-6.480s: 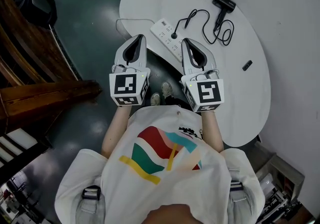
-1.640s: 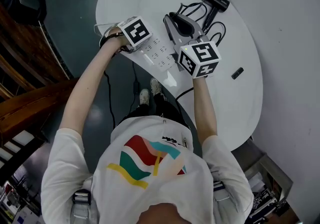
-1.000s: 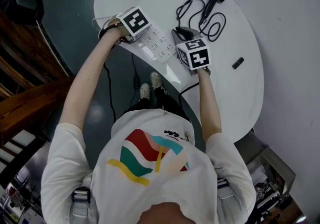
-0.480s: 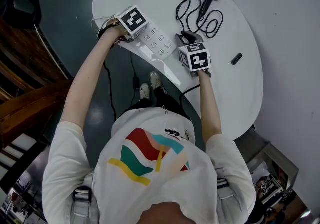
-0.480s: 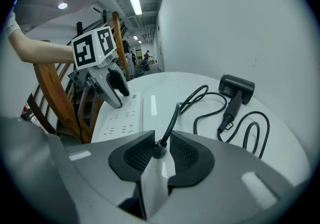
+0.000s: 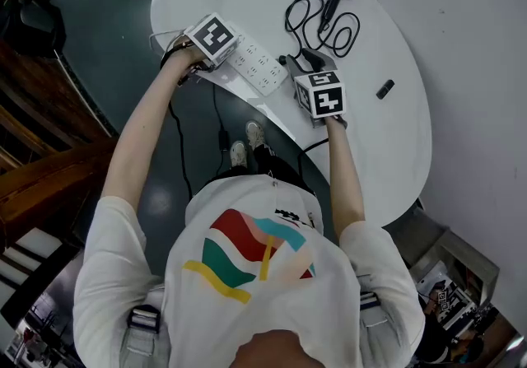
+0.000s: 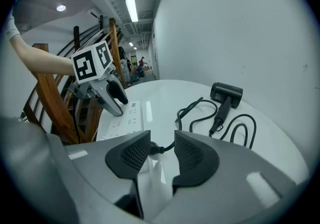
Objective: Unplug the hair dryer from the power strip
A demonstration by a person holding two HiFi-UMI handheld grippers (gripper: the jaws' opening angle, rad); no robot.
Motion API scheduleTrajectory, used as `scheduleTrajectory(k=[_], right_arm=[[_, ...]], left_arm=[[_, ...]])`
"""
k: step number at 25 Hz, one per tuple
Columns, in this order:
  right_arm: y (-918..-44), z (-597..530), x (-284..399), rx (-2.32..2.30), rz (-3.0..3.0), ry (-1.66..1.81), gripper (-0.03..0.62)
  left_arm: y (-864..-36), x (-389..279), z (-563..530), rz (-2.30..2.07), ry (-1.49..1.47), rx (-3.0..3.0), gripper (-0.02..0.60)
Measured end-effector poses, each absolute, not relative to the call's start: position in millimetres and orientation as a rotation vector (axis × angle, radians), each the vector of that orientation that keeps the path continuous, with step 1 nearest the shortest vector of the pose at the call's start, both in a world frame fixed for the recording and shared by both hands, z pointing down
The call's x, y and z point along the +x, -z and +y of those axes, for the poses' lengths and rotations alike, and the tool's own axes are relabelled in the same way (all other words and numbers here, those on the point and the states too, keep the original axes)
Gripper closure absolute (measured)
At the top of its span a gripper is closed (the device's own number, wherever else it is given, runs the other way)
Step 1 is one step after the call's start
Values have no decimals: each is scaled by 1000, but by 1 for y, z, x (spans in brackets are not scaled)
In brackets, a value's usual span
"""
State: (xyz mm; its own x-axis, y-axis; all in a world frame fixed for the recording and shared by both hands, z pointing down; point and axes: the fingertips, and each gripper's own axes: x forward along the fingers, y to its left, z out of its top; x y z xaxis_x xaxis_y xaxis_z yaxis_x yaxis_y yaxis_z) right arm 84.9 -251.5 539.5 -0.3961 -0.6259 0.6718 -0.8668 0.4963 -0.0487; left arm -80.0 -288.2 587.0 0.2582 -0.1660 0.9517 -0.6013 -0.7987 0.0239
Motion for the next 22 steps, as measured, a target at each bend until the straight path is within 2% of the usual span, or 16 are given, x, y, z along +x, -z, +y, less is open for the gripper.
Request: scheduleTrajectory(k=[1, 3, 5, 8, 11, 13, 16, 20, 22], right_arm=[[-537, -250, 85, 1228, -2156, -530, 445], [-528, -249, 85, 1246, -2166, -523, 445], [-516, -251, 85, 1276, -2182, -503, 445], [-486, -257, 85, 1361, -2219, -458, 455], [-444, -262, 85, 1456, -2275, -398, 481], [-413, -264, 84, 1516, -2321, -349, 494], [-367, -261, 80, 1594, -2396, -270, 507], [-308, -247, 76, 1686, -2499, -171, 521], [-283, -234, 71, 1720, -2560, -133, 542]], left_arm=[[-585, -78, -282, -688, -1547, 2141, 362], [-580, -71, -268, -641, -1499, 2124, 293], [-570, -61, -260, -625, -1414, 2132, 296], [-545, -53, -287, -781, -1290, 2267, 332], [-498, -41, -296, -929, -1082, 2368, 427], [-454, -35, -299, -1049, -880, 2439, 464], [-390, -35, -289, -1207, -619, 2532, 486], [-316, -47, -257, -1417, -325, 2619, 560], [-290, -55, -237, -1502, -172, 2636, 577]])
